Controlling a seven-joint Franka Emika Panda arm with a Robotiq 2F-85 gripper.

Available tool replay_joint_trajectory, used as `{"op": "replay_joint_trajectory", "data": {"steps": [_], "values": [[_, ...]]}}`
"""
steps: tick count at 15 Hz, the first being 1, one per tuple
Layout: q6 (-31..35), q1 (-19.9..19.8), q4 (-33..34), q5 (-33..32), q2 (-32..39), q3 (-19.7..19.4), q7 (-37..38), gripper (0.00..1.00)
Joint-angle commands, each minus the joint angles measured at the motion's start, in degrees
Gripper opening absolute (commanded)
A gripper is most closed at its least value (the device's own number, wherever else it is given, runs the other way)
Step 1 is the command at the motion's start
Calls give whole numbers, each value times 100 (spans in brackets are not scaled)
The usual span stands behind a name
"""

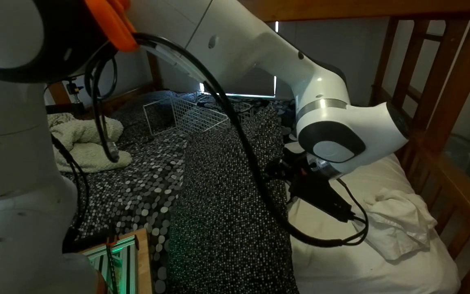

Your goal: Move the pillow to the right

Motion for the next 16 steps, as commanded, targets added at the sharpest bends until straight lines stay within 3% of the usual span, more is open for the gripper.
{"op": "replay_joint_trajectory", "data": {"steps": [1, 4, 11, 16], "values": [[-36, -141, 55, -33, 66, 174, -6, 100], [-33, -144, 72, -32, 74, 190, 10, 100], [-867, -231, 502, -314, 295, 415, -2052, 100], [-512, -203, 527, -108, 259, 509, -3223, 100]]}}
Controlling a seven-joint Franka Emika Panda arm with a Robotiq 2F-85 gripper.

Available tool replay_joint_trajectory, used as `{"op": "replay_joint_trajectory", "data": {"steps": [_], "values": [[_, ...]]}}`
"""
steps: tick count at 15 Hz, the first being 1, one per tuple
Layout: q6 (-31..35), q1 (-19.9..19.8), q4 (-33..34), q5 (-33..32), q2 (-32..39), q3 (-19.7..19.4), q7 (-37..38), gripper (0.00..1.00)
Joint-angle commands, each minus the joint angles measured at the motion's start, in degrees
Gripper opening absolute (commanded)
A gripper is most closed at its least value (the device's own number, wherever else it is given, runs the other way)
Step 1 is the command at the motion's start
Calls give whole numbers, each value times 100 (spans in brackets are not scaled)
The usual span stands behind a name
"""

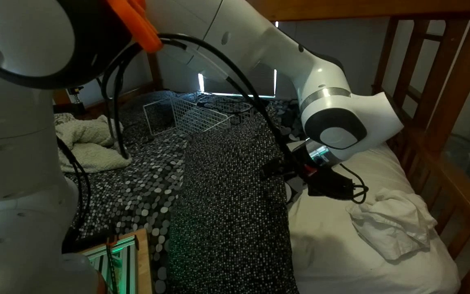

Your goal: Move the pillow to the right

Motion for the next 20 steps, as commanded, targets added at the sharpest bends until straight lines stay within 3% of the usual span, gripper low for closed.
{"op": "replay_joint_trajectory", "data": {"steps": [1, 9, 11, 16, 17, 18, 20], "values": [[195, -53, 2, 212, 111, 180, -650, 100], [1512, 4, -146, 1123, 447, 331, -402, 100], [603, 35, 167, 527, 734, 308, 8, 100], [-497, 124, 446, -9, 1270, 473, 176, 100], [-676, 149, 530, -144, 1381, 507, 236, 75], [-858, 175, 625, -294, 1466, 537, 285, 73], [-1129, 167, 784, -427, 1560, 591, 338, 59]]}}
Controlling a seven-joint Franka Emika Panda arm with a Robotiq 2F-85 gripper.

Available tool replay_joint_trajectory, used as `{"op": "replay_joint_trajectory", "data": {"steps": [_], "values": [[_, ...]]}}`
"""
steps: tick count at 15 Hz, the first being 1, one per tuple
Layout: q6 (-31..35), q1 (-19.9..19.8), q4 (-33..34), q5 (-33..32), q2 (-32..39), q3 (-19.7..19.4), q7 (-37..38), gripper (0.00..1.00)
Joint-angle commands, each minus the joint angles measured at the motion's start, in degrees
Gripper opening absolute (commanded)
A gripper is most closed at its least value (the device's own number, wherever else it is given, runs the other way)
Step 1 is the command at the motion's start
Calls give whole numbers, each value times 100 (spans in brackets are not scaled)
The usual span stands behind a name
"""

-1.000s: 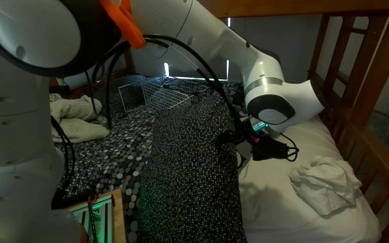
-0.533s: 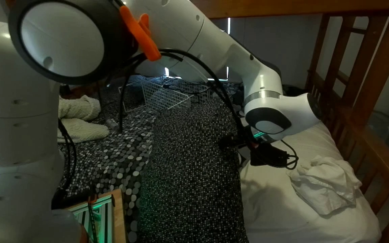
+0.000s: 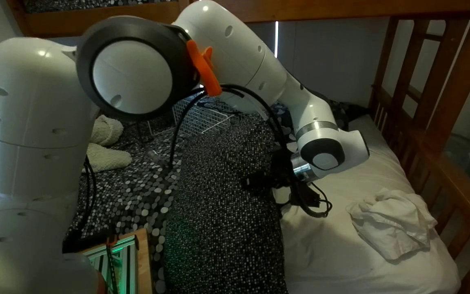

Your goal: Move the pillow to the right

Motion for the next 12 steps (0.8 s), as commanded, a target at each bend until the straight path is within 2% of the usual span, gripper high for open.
{"op": "replay_joint_trajectory", "data": {"steps": [1, 8, 12], "values": [[-520, 25, 358, -368, 297, 102, 179, 49], [-1167, -34, 612, -478, 247, 121, 110, 1], [-1812, -52, 649, -440, 244, 197, -22, 2]]}}
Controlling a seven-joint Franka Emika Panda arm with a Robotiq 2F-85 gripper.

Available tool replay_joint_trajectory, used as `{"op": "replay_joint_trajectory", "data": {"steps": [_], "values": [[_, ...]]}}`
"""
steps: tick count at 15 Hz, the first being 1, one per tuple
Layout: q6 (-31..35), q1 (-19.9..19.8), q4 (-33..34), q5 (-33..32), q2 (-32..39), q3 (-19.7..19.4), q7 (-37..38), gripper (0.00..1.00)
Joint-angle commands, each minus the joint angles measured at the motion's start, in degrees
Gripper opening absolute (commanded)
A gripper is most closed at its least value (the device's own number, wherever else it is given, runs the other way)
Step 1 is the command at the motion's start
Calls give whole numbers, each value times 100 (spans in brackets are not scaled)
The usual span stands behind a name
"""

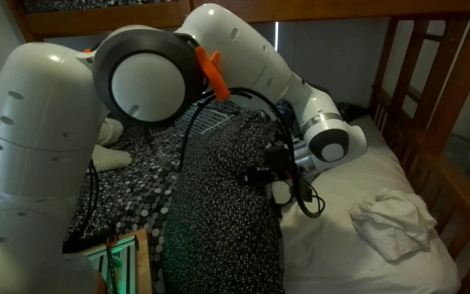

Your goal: Move the pillow to the right

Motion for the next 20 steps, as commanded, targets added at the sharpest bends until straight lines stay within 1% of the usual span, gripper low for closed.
{"op": "replay_joint_trajectory", "data": {"steps": [1, 2, 6, 10, 11, 13, 15, 16, 17, 19, 20], "values": [[-531, -108, 111, 68, -40, 102, -88, 1], [-663, -165, 237, 223, -84, 92, -60, 0], [-1058, -535, 807, 1256, -455, -25, 110, 0], [-1419, -814, 1183, 2302, -870, -252, 389, 1], [-1230, -549, 1062, 1780, -580, -273, 146, 0], [-1244, -576, 1100, 1783, -693, -336, 181, 0], [-1245, -531, 1046, 1762, -603, -324, 173, 0], [-964, -474, 1114, 1988, -509, -307, 274, 0], [-863, -508, 1380, 2365, -430, -257, 341, 0], [-965, -623, 1913, 2941, -386, -237, 631, 0], [-965, -676, 2020, 3169, -414, -262, 698, 0]]}}
